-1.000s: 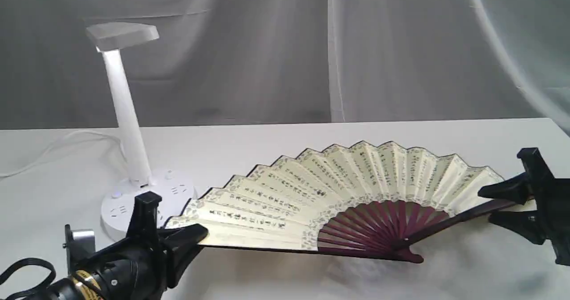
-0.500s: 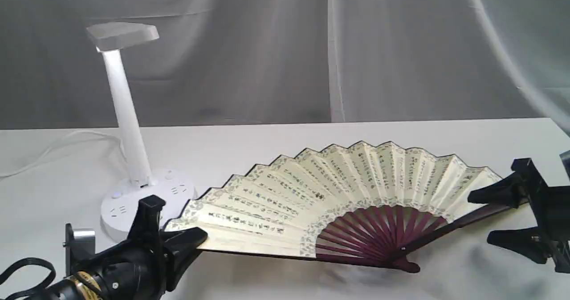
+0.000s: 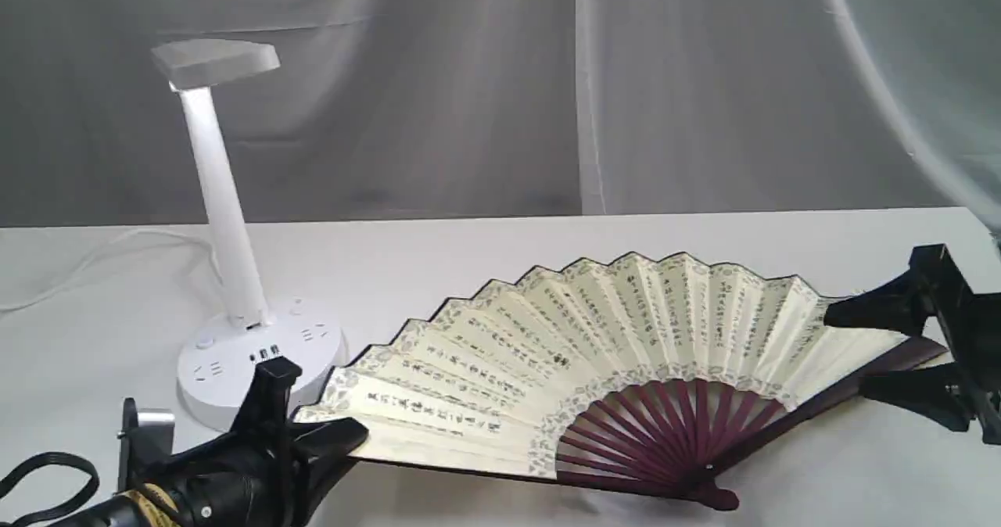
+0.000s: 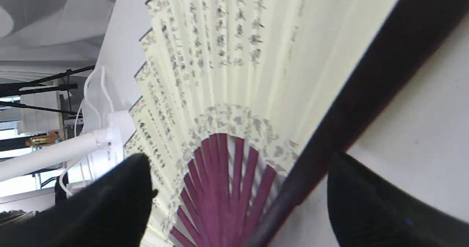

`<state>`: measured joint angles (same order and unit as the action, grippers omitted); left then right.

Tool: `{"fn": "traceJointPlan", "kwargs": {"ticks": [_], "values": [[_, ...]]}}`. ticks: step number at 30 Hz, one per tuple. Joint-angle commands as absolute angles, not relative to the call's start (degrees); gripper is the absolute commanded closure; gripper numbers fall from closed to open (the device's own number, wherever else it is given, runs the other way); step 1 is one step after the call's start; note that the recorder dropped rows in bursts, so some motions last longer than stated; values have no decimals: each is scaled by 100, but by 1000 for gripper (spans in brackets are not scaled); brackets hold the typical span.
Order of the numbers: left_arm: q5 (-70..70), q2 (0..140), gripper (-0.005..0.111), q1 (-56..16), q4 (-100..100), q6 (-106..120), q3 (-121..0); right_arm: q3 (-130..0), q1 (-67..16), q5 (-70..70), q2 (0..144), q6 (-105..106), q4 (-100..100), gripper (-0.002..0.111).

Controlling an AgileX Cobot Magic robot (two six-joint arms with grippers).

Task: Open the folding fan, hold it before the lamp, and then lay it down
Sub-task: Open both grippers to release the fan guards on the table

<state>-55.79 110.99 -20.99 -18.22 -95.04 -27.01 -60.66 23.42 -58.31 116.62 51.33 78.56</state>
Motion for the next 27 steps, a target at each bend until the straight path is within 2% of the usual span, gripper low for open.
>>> {"fn": "traceJointPlan", "kwargs": {"ticks": [1,11,16,21,27], "values": [[-5399,11176,107,-2131,-2026,-9421,-2702,-6080,2347,-5905,11421,5159,7748,41],[-5716,11652,107,-2131,-2069,-9407,-2702,-6080,2347,-5928,11160,5159,7645,41],[-5787,11660,103,-2131,-2168,-9253,-2702,-6080,2347,-5928,11160,5159,7606,41],[-5517,11660,92,-2131,-2284,-9242,-2702,-6080,2347,-5941,11160,5159,7606,41],[-5556,11660,69,-2044,-2284,-9054,-2702,-6080,2347,-5950,11160,5159,7497,41]]}}
